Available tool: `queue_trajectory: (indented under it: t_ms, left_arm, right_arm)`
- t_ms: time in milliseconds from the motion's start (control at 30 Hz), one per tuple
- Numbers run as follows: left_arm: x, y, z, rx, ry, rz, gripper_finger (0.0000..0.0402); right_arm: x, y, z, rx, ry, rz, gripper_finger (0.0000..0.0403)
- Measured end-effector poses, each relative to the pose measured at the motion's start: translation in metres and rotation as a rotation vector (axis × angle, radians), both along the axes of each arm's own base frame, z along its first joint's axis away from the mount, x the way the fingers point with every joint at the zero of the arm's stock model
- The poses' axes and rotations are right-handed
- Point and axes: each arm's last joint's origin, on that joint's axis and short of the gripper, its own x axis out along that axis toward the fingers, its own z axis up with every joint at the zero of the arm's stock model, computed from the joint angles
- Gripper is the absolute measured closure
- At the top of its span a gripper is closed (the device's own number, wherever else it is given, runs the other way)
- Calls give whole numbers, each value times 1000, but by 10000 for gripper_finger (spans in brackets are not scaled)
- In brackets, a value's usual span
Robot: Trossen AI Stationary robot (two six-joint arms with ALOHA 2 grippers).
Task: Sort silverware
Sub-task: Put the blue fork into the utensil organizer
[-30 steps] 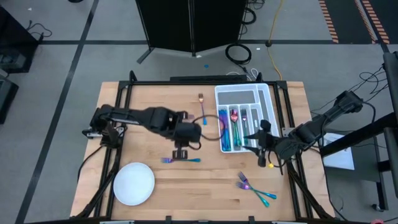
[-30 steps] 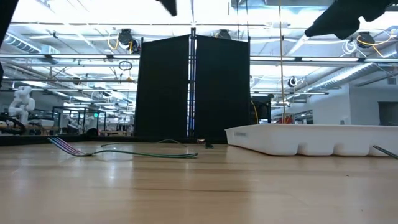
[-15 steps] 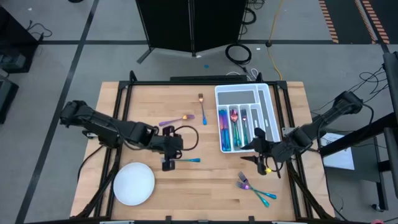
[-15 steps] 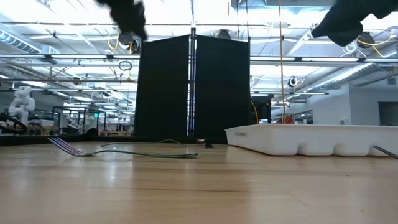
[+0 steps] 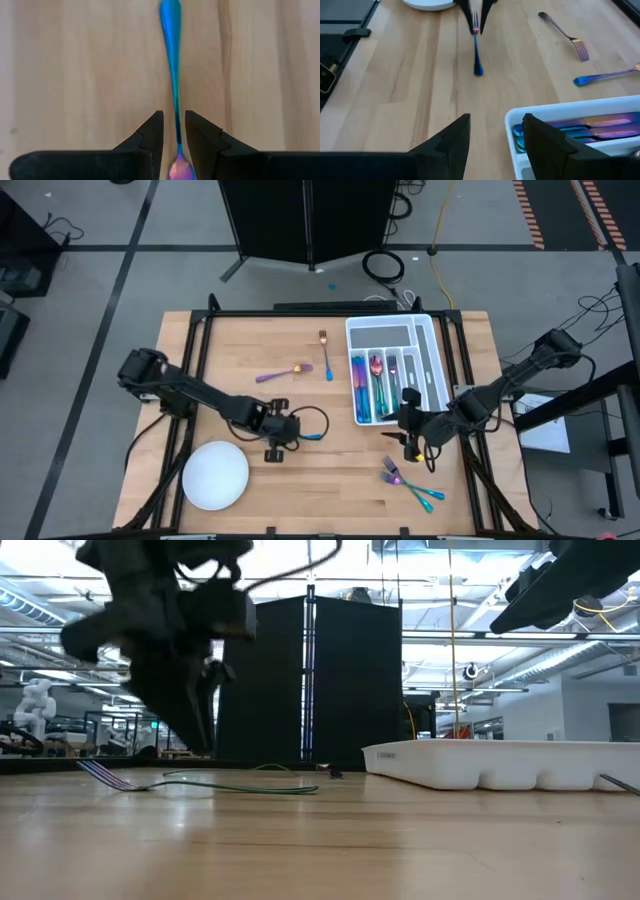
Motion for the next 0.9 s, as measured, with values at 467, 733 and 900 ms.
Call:
queue_trajectory:
  t_ms: [467,733,900]
  left_arm:
    - [5,-2,-27,20,92,-21,320]
    - [4,-2,-28,9,114,-57,357]
    - [4,-2,-28,4,115,-58,395]
  right_arm:
    - [1,-3,-1,-15,11,1,236]
    - [1,-3,-1,-15,11,1,236]
    - [1,-3,0,-11,10,-1,236]
